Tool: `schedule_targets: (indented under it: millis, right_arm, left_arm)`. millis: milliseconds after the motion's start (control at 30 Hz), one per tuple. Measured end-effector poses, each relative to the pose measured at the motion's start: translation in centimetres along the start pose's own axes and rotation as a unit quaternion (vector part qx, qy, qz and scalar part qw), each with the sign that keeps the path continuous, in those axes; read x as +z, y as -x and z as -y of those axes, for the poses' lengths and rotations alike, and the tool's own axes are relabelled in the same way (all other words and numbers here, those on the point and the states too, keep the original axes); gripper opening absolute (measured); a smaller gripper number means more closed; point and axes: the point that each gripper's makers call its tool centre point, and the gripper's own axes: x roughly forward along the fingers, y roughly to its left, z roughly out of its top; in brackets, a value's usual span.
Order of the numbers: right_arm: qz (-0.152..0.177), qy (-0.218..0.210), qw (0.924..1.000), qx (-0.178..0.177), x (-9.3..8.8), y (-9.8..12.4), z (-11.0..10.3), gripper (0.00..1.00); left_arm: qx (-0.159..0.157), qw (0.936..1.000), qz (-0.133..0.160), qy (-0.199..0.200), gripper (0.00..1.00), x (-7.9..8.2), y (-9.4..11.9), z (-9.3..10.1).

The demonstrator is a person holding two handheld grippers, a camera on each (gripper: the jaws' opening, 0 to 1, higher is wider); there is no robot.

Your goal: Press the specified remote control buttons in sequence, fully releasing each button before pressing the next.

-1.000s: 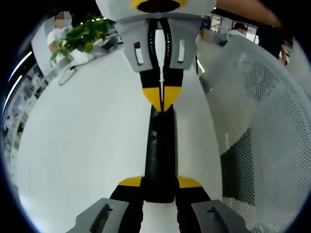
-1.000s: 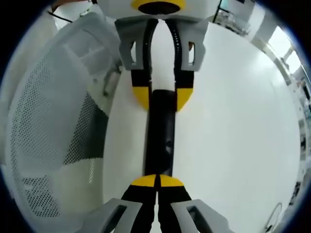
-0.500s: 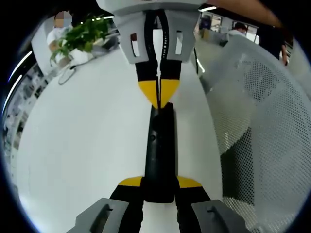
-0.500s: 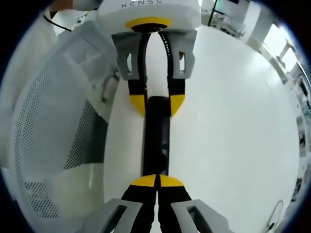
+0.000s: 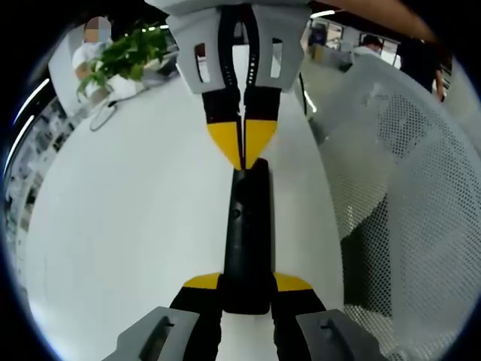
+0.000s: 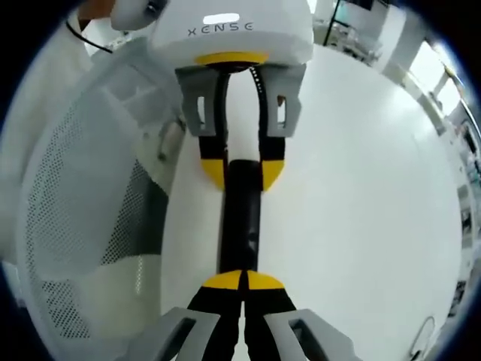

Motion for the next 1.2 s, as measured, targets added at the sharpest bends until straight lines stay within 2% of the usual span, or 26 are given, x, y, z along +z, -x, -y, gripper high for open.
schedule_targets:
  millis: [400,1200]
  right_arm:
    - [-0.003,0.009,0.9999,0.009,0.8,-0.8,-0.4,0.0]
    - [-0.012,0.003,0.9997,0.022,0.3,-2.1,-0.6,0.0]
  left_arm:
    - [0.002,1.0,0.0,0.0,0.23,0.0,0.0,-0.1]
    - [0.001,1.0,0.005,0.001,0.23,0.0,-0.1,-0.2]
